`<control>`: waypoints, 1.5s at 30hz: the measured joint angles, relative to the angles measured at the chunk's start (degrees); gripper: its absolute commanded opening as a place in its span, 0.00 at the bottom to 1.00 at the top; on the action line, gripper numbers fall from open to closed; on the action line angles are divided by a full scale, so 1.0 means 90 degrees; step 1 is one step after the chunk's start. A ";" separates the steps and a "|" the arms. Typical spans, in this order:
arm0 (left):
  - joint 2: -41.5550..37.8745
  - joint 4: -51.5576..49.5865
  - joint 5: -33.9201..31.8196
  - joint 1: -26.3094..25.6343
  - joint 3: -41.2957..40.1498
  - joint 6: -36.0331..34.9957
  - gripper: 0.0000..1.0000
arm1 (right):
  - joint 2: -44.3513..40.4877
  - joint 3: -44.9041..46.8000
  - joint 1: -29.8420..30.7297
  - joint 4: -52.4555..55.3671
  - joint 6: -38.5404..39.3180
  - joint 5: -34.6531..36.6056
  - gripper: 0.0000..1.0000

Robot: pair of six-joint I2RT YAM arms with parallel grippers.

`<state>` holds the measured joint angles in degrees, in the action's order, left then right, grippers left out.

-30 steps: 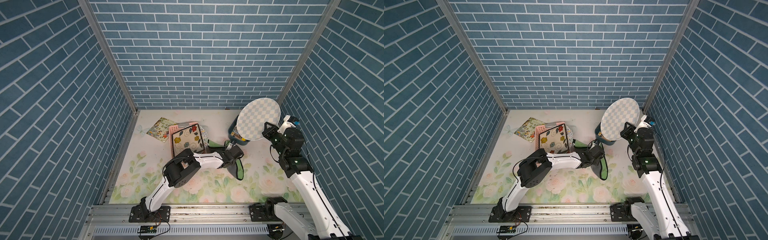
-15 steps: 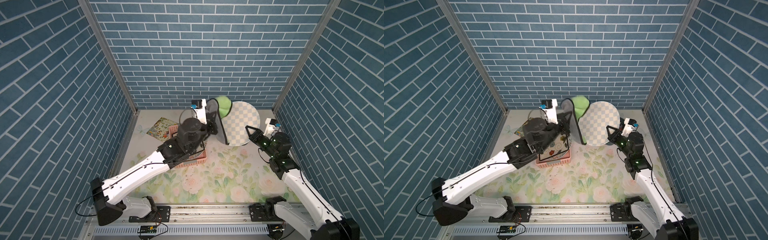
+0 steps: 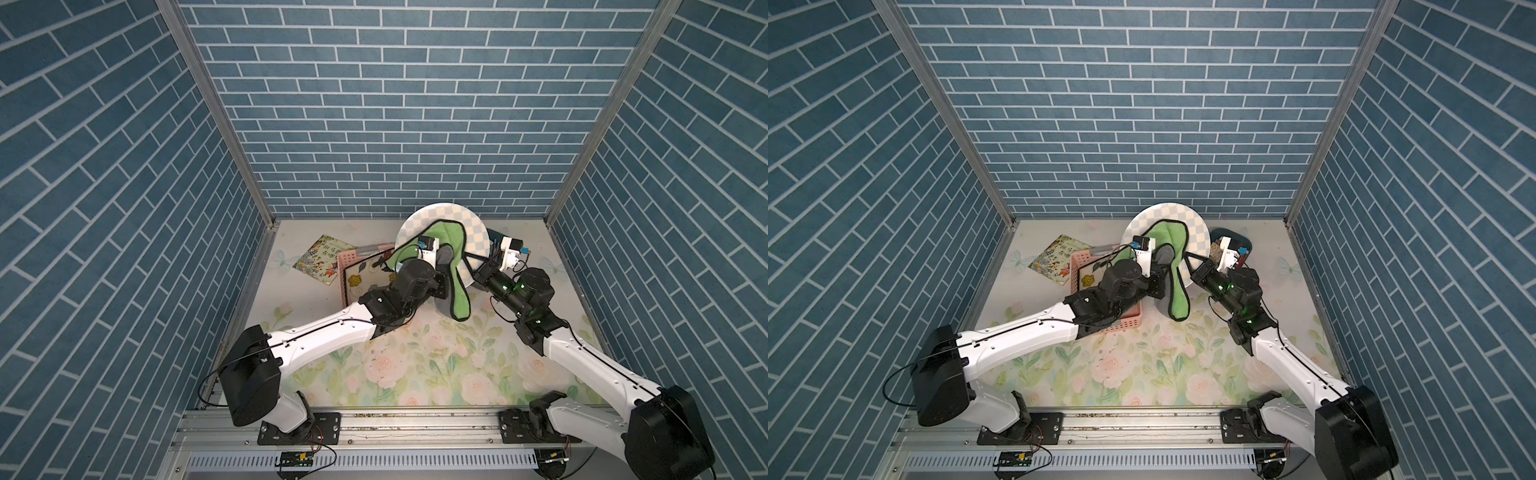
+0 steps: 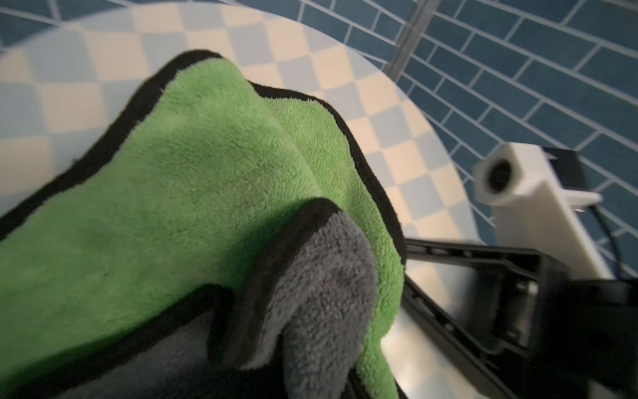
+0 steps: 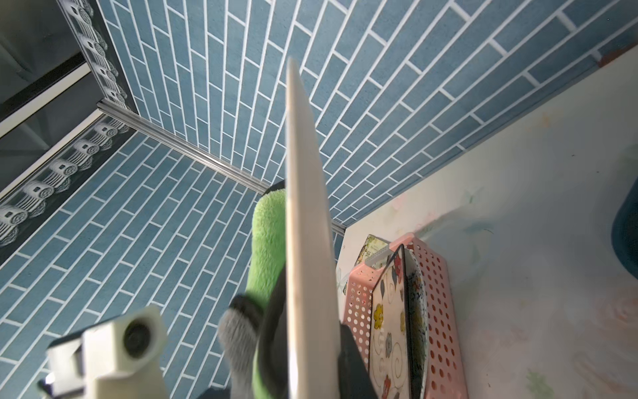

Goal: Wipe the wet plate dry
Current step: Wipe the plate with towel.

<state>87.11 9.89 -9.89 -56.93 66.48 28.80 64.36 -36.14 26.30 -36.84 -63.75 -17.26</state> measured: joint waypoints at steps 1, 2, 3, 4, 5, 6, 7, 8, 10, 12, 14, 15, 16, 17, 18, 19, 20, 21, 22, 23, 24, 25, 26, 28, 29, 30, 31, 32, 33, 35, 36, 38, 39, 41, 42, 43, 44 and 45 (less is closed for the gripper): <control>-0.0046 0.0138 0.0078 -0.0039 -0.0044 0.0090 0.00 | 0.0075 -0.0073 0.0000 -0.0134 -0.0041 -0.0022 0.00; -0.0138 0.0267 0.0143 -0.0022 -0.0143 0.0197 0.00 | 0.0119 -0.0141 0.0000 -0.0267 -0.0061 -0.0053 0.00; -0.0311 0.0403 0.0260 0.0097 -0.0308 0.0352 0.00 | 0.0126 -0.0189 0.0002 -0.0338 -0.0066 -0.0068 0.00; -0.0532 0.0488 0.0357 0.0289 -0.0510 0.0493 0.00 | 0.0107 -0.0216 0.0002 -0.0425 -0.0058 -0.0066 0.00; -0.0814 0.0522 0.0418 0.0578 -0.0753 0.0619 0.00 | 0.0080 -0.0240 -0.0012 -0.0464 -0.0058 -0.0063 0.00; -0.1064 0.0510 0.0410 0.0877 -0.0950 0.0714 0.00 | 0.0034 -0.0270 -0.0034 -0.0464 -0.0046 -0.0056 0.00; -0.1273 0.0478 0.0376 0.1161 -0.1095 0.0760 0.00 | -0.0012 -0.0287 -0.0058 -0.0471 -0.0032 -0.0044 0.00; -0.1430 0.0427 0.0304 0.1413 -0.1158 0.0777 0.00 | -0.0058 -0.0301 -0.0066 -0.0471 0.0017 -0.0046 0.00; -0.1498 0.0396 0.0308 0.1576 -0.1100 0.0775 0.00 | -0.0073 -0.0381 -0.0027 -0.0476 0.0129 -0.0102 0.00; -0.1421 0.0401 0.0345 0.1547 -0.1001 0.0772 0.00 | 0.0000 -0.0549 0.0058 -0.0444 0.0379 -0.0119 0.00; -0.1387 0.0410 0.0289 0.1547 -0.0974 0.0765 0.00 | 0.0124 -0.0692 0.0146 -0.0413 0.0622 -0.0126 0.00; -0.1411 0.0347 0.0226 0.1581 -0.0974 0.0763 0.00 | 0.0192 -0.0753 0.0194 -0.0384 0.0707 -0.0155 0.00; -0.1457 0.0255 0.0206 0.1649 -0.0976 0.0765 0.00 | 0.0233 -0.0794 0.0223 -0.0355 0.0765 -0.0187 0.00; -0.1532 0.0163 0.0219 0.1746 -0.0986 0.0777 0.00 | 0.0240 -0.0823 0.0255 -0.0287 0.0823 -0.0248 0.00; -0.1615 0.0083 0.0248 0.1880 -0.0991 0.0780 0.00 | 0.0231 -0.0826 0.0287 -0.0240 0.0874 -0.0313 0.00; -0.1712 0.0010 0.0267 0.2069 -0.0991 0.0775 0.00 | 0.0192 -0.0826 0.0325 -0.0155 0.0913 -0.0401 0.00; -0.1790 -0.0015 0.0274 0.2256 -0.0986 0.0748 0.00 | 0.0131 -0.0826 0.0374 -0.0029 0.0981 -0.0488 0.00; -0.1848 -0.0027 0.0308 0.2414 -0.0952 0.0692 0.00 | 0.0063 -0.0838 0.0418 0.0114 0.1052 -0.0549 0.00; -0.1855 -0.0029 0.0391 0.2497 -0.0879 0.0634 0.00 | 0.0010 -0.0884 0.0457 0.0279 0.1132 -0.0636 0.00; -0.1812 -0.0039 0.0476 0.2509 -0.0763 0.0563 0.00 | -0.0007 -0.0964 0.0488 0.0423 0.1212 -0.0709 0.00; -0.1685 -0.0049 0.0593 0.2431 -0.0568 0.0457 0.00 | -0.0007 -0.1076 0.0525 0.0556 0.1304 -0.0750 0.00; -0.1520 -0.0053 0.0644 0.2271 -0.0342 0.0357 0.00 | 0.0002 -0.1192 0.0576 0.0687 0.1445 -0.0743 0.00; -0.1231 -0.0061 0.0690 0.1965 0.0039 0.0165 0.00 | 0.0029 -0.1277 0.0617 0.0816 0.1537 -0.0731 0.00; -0.0916 -0.0061 0.0724 0.1564 0.0452 -0.0019 0.00 | 0.0066 -0.1314 0.0692 0.0954 0.1574 -0.0797 0.00; -0.0855 -0.0068 0.0724 0.1447 0.0505 -0.0058 0.00 | 0.0066 -0.1311 0.0736 0.1044 0.1579 -0.0826 0.00; -0.0869 -0.0114 0.0729 0.1438 0.0471 -0.0044 0.00 | 0.0056 -0.1311 0.0767 0.1149 0.1593 -0.0818 0.00; -0.0933 -0.0163 0.0733 0.1528 0.0398 -0.0005 0.00 | 0.0036 -0.1309 0.0792 0.1256 0.1605 -0.0804 0.00; -0.1003 -0.0197 0.0733 0.1690 0.0308 0.0044 0.00 | -0.0005 -0.1290 0.0821 0.1365 0.1639 -0.0765 0.00; -0.1086 -0.0250 0.0716 0.1926 0.0216 0.0104 0.00 | -0.0075 -0.1239 0.0845 0.1440 0.1666 -0.0704 0.00; -0.1156 -0.0364 0.0680 0.2305 0.0148 0.0170 0.00 | -0.0265 -0.1129 0.0855 0.1576 0.1770 -0.0634 0.00; -0.1144 -0.0367 0.0733 0.2441 0.0153 0.0194 0.00 | -0.0325 -0.1100 0.0862 0.1600 0.1807 -0.0612 0.00; -0.1044 -0.0342 0.0916 0.2446 0.0228 0.0199 0.00 | -0.0325 -0.1095 0.0886 0.1613 0.1855 -0.0568 0.00; -0.0911 -0.0345 0.0998 0.2370 0.0352 0.0141 0.00 | -0.0287 -0.1095 0.0928 0.1617 0.1902 -0.0505 0.00; -0.0563 -0.0427 0.1103 0.2106 0.0763 -0.0097 0.00 | -0.0124 -0.1095 0.0993 0.1632 0.1928 -0.0478 0.00; -0.0335 -0.0554 0.1105 0.1894 0.1076 -0.0294 0.00 | -0.0015 -0.1105 0.1037 0.1659 0.1938 -0.0537 0.00; -0.0151 -0.0670 0.1078 0.1685 0.1341 -0.0469 0.00 | 0.0095 -0.1137 0.1093 0.1753 0.1960 -0.0619 0.00; -0.0012 -0.0772 0.1052 0.1503 0.1532 -0.0641 0.00 | 0.0155 -0.1178 0.1144 0.1885 0.1955 -0.0631 0.00; 0.0056 -0.0877 0.1035 0.1353 0.1634 -0.0826 0.00 | 0.0172 -0.1243 0.1154 0.2067 0.1970 -0.0631 0.00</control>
<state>87.61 2.00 -0.58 -44.75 81.19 21.37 65.91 -47.33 36.69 -18.24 -46.02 -22.94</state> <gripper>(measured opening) 0.118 0.115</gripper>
